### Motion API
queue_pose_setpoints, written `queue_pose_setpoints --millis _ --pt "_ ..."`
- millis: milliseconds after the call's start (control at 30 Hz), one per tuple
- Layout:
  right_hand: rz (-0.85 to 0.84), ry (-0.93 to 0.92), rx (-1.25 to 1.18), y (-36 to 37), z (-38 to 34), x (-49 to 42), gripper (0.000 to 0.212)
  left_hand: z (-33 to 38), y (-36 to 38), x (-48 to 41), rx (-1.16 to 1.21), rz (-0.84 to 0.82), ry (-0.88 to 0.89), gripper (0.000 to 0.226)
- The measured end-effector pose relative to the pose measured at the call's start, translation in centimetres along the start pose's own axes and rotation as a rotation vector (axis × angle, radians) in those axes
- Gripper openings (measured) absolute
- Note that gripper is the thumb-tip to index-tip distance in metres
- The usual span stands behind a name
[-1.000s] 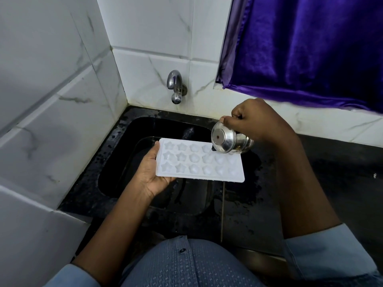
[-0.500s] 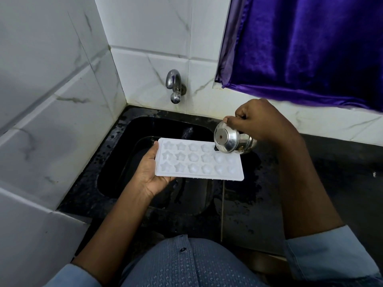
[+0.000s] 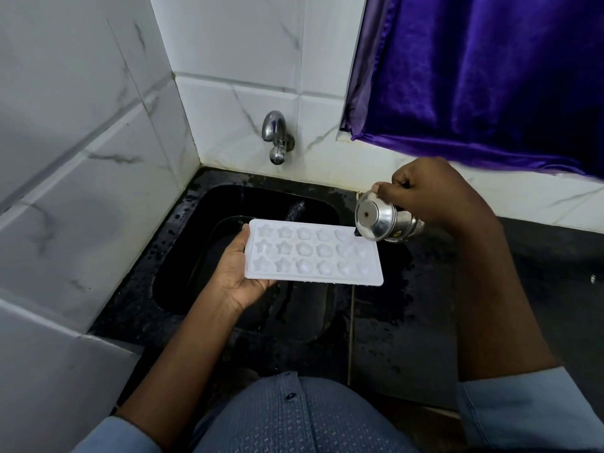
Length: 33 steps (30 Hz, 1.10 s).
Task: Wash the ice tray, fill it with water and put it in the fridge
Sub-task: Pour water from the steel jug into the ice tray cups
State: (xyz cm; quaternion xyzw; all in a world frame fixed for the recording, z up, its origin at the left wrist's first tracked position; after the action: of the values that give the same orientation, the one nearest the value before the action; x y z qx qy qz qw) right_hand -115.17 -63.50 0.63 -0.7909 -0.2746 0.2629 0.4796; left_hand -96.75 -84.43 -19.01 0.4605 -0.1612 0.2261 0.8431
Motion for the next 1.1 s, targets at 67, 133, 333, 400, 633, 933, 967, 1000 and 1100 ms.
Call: queue_pose_setpoints --millis 67,133,333,400,633,933,967,1000,1100 --pt "0.002 -0.005 0.011 -0.1 0.0 0.0 0.055 -0.1 0.0 -0.2 0.003 -0.006 -0.006 0.063" --pt "0.003 -0.012 0.017 -0.3 -0.1 0.0 0.053 -0.2 0.0 -0.3 0.004 -0.007 -0.007 0.063" --pt "0.010 -0.024 0.001 -1.0 -0.3 0.2 0.053 -0.1 -0.3 -0.8 -0.012 -0.003 -0.001 0.061" --pt "0.015 -0.029 0.005 -1.2 -0.4 0.3 0.054 -0.1 -0.4 -0.9 -0.015 -0.010 0.004 0.061" --pt "0.017 -0.023 -0.021 -1.5 -0.3 0.4 0.053 0.0 -0.5 -1.2 -0.011 -0.011 -0.006 0.060" --pt "0.032 -0.002 -0.025 -1.9 0.9 0.6 0.049 0.4 -0.3 -1.1 -0.033 -0.002 -0.004 0.059" --pt "0.033 -0.001 -0.023 -2.0 1.0 0.7 0.049 0.4 -0.2 -1.1 -0.036 0.000 -0.003 0.059" --pt "0.032 -0.002 -0.021 -2.0 1.1 0.7 0.049 0.5 -0.2 -1.0 -0.040 0.000 -0.003 0.058" --pt "0.034 -0.005 -0.008 -2.0 1.4 0.7 0.049 0.5 -0.1 -0.9 -0.049 0.006 -0.005 0.059"
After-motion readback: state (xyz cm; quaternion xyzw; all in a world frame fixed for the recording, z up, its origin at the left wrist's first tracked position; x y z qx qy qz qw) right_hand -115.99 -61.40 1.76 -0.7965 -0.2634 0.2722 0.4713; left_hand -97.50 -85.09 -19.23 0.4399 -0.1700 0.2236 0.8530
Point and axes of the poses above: each hand's wrist, its own x-axis away from the middle knuckle, its own y-axis out of the palm, z = x × y, the point moved 6 cm from there along -x, towards the middle knuckle, and after that the axes turned 1 degree about -y, right-handed, at the moved point
